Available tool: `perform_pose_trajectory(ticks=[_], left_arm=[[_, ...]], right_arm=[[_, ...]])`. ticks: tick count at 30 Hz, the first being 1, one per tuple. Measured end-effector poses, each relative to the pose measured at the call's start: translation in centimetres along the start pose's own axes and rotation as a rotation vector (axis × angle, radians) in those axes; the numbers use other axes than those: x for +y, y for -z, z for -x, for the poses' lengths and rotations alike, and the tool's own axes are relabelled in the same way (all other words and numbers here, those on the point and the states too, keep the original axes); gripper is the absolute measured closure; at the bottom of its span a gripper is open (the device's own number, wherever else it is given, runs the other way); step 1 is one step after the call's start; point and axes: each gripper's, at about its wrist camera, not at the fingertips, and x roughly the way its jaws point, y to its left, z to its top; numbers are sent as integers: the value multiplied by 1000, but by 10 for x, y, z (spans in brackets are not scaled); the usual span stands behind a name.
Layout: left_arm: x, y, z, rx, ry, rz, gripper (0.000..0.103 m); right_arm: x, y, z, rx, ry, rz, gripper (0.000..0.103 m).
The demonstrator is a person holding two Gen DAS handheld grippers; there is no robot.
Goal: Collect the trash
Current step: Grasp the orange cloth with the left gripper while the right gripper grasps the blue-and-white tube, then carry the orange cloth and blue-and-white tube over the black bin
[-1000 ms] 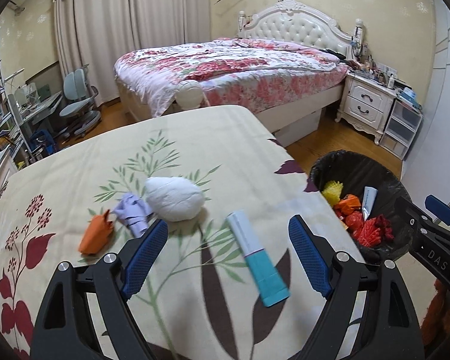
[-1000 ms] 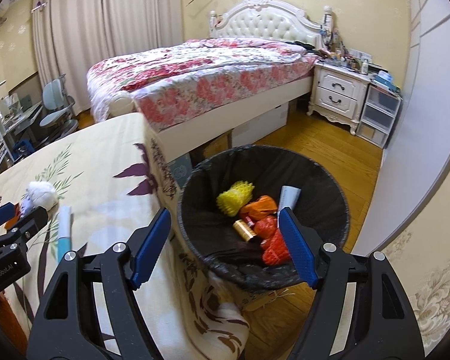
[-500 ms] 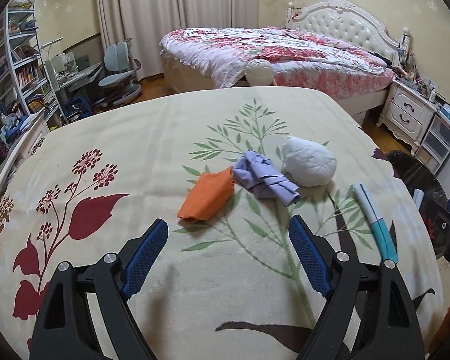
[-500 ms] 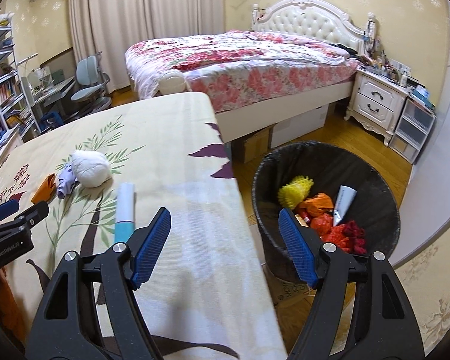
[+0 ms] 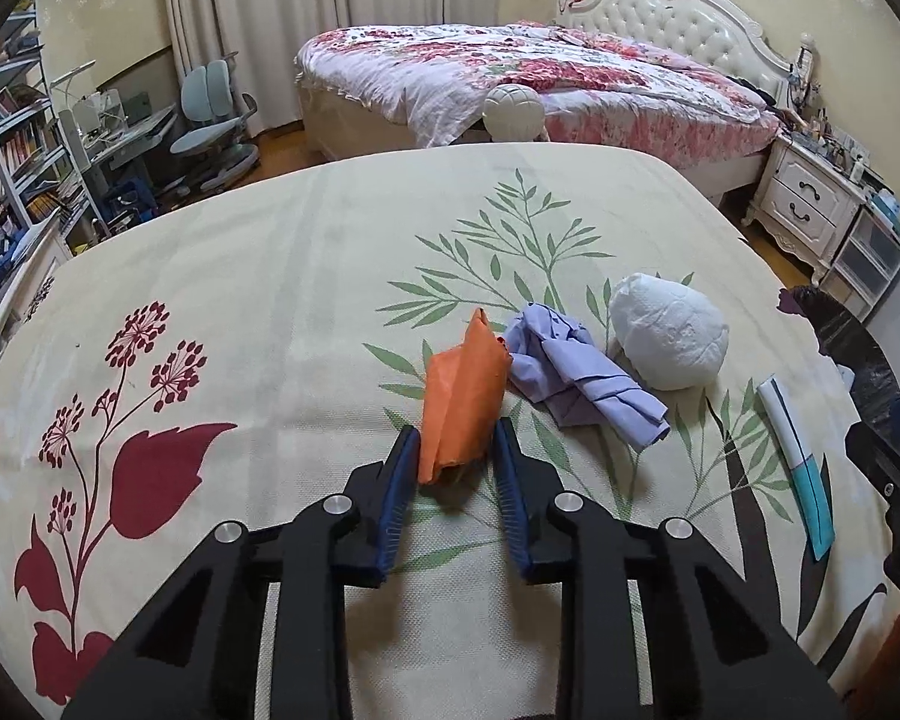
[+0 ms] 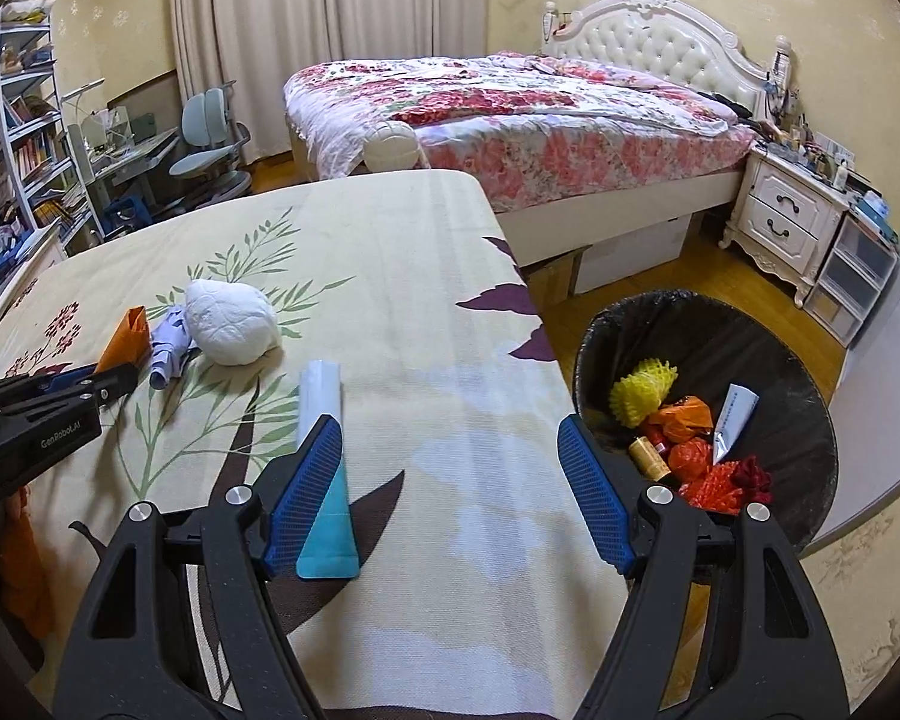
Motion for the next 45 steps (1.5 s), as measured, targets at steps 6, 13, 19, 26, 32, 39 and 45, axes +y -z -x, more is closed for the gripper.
perform_pose_trajectory(ticks=[6, 13, 19, 26, 32, 39, 45], left_arm=[[7, 13, 13, -4, 14, 13, 76], [15, 30, 29, -10, 16, 25, 76], [21, 39, 33, -9, 8, 42, 76], [24, 42, 36, -16, 12, 63, 76], [24, 44, 39, -27, 17, 75, 76], [18, 45, 49, -52, 25, 74, 76], [6, 41, 61, -90, 36, 64, 76]], right_arm=[[9, 1, 0, 9, -20, 20, 30], [24, 3, 1, 23, -48, 53, 39], [35, 3, -9, 68, -67, 77, 51], [43, 9, -14, 110, -84, 101, 76], [46, 13, -10, 103, -89, 106, 83], [43, 11, 3, 71, -90, 98, 84], [36, 9, 18, 38, -90, 83, 84]])
